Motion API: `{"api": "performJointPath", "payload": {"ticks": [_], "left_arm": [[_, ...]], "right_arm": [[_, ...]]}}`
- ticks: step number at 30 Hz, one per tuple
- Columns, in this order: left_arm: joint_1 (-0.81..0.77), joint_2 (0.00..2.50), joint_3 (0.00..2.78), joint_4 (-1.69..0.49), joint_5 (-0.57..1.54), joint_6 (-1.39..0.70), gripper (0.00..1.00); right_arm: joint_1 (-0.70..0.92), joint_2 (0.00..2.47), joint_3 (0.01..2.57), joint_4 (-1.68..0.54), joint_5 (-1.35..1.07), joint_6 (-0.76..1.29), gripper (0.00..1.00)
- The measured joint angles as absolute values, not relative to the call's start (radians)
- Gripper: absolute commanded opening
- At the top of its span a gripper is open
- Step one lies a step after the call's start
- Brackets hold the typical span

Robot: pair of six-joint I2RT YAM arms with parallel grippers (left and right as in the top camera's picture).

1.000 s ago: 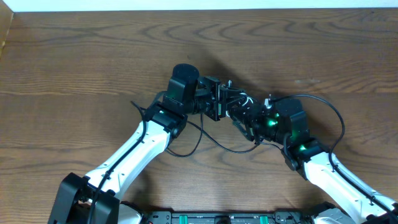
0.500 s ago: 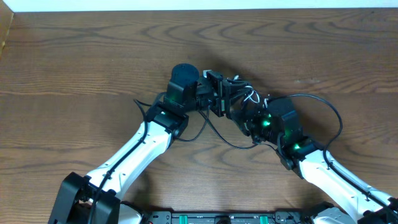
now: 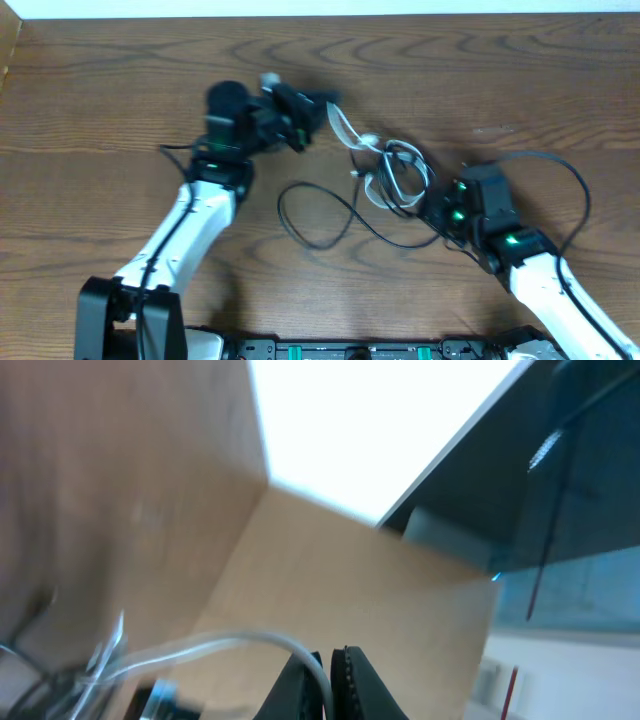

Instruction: Untangle cables

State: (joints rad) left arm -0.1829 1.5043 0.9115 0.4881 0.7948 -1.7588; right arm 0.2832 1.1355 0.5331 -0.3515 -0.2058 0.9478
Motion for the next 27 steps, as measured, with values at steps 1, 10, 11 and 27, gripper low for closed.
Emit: {"api": "performJointPath", "payload": {"ticks": [1, 10, 11, 27], "left_arm": [[-0.157, 1.5, 0.912, 0.49, 0.792, -1.748, 0.08], [-0.088, 1.494, 0.914, 0.413, 0.79, -1.604, 0.08], [-0.087, 1.494, 0.914, 0.389, 0.789, -1.581, 0.09], [-0.262, 1.494, 0.929, 0.13, 0.939, -0.875, 0.91]], "right_arm": [[0.261, 1.116, 0.521, -0.373, -0.189, 0.928, 0.01], [0.159, 0.9, 0.513, -0.379, -0.114, 0.826, 0.01], [0.159, 0.881, 0.513, -0.358, -0.121, 0.806, 0.01], [0.159, 0.879, 0.509, -0.025, -0.509, 0.672, 0.02]]}}
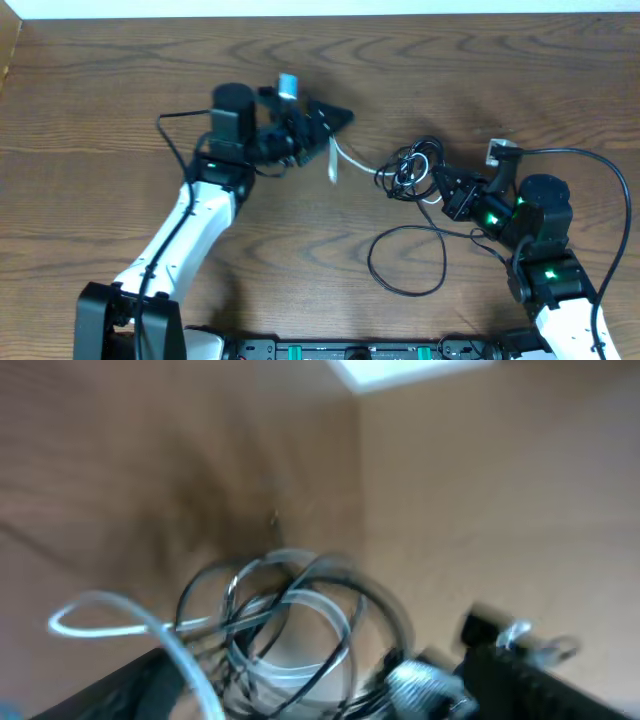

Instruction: Untangle cables

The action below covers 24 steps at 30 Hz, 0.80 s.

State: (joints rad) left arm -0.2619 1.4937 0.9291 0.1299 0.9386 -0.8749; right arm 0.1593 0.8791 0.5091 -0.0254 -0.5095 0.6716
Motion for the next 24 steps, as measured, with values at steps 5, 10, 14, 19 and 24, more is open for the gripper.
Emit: {"api": "performJointPath", "payload": {"ticks": [5, 10, 14, 19, 24], "left_arm": [[-0.345, 1.492, 0.934, -0.067, 0.785, -0.758, 0.91], [-0.356, 1.492, 0.937, -0.274, 0.555, -0.761, 0.91], [-0.353, 1.492, 0.937, -0.348, 0.445, -0.77, 0.95], [-0.353, 1.492, 0.937, -0.307, 0.475, -0.698, 0.99], [-0.353, 1.492, 0.937, -0.289, 0.533, -0.604, 0.98]], "right_arm": [[0.159, 0.892, 0.509, 0.057, -0.6, 0.672, 0.03], [0.159, 0.913, 0.509, 0.044, -0.63, 0.674, 0.02], [0.159, 0.934, 0.508, 0.038, -0.644, 0.677, 0.01], [0.159, 0.95, 0.508, 0.078, -0.684, 0.675, 0.01], [0.159, 0.956, 0.507, 0.193, -0.761, 0.656, 0.01]]}}
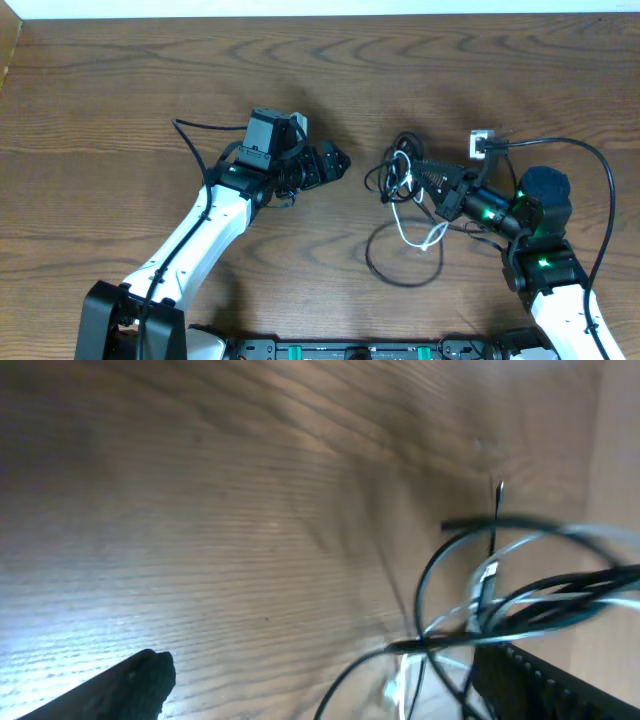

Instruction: Untangle cables

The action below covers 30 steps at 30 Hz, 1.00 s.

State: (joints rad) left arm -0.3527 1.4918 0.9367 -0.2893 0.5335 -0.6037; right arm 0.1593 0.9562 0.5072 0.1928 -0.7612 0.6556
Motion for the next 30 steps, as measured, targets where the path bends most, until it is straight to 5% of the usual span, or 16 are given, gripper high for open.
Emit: {"api": "performJointPath", "payload": {"ticks": [13, 17, 30], "left_arm": [[-0.353, 1.491, 0.937, -0.212, 0.681, -0.468, 0.98], [-0.353, 1.491, 0.937, -0.212, 0.688, -0.44, 0.85], [-0.363, 1.49, 0.937, -0.025, 0.863, -0.418, 0.81]], "right_arm": [[0.133, 0.975, 0.507, 0.314, -0.939, 0.663, 0.01], [0.059, 0.975, 0.507, 0.369, -0.999, 0.686, 0.01], [-0.007, 1.08, 0.507, 0.371, -1.168, 0.792, 0.01]]}}
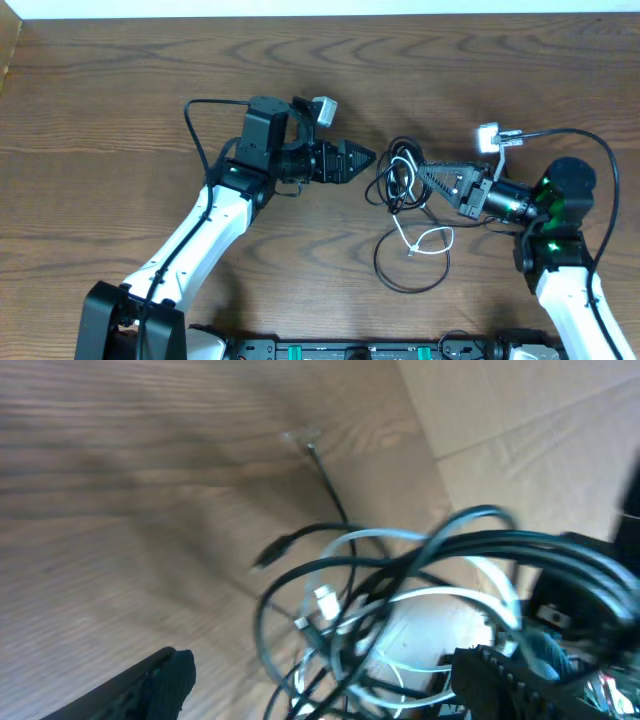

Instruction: Untangle cables

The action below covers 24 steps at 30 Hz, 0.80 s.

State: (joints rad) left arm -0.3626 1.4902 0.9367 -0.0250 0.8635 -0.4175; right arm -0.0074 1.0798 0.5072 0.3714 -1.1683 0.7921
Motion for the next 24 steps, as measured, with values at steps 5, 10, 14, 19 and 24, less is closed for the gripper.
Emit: {"api": "performJointPath", "payload": {"ticks": [5, 10, 14, 19, 24], "left_arm": [[-0.407, 1.49, 0.937, -0.024, 0.844, -0.415, 0.73], [-0.485, 1.49, 0.937, -0.025, 0.789, -0.414, 0.67], [-0.55, 1.49, 0.938, -0.052, 0.674, -0.411, 0.4], [-0.601, 1.489, 0.939, -0.097, 0.506, -0.411, 0.14], [-0.611, 1.482, 0.941, -0.107, 0.373, -0.403, 0.08]], "right_arm": [[-0.007, 1.148, 0.507, 0.387, -1.195, 0.856, 0.01], [-0.007, 1.172, 0.506, 0.454, -1.217, 0.93, 0.01], [-0.007, 1.171, 0.505, 0.616, -1.227, 1.021, 0.01], [-0.007, 1.172, 0.501, 0.821, -1.261, 1.153, 0.01], [-0.007, 1.171, 0.501, 0.948, -1.28, 1.274, 0.01]]}}
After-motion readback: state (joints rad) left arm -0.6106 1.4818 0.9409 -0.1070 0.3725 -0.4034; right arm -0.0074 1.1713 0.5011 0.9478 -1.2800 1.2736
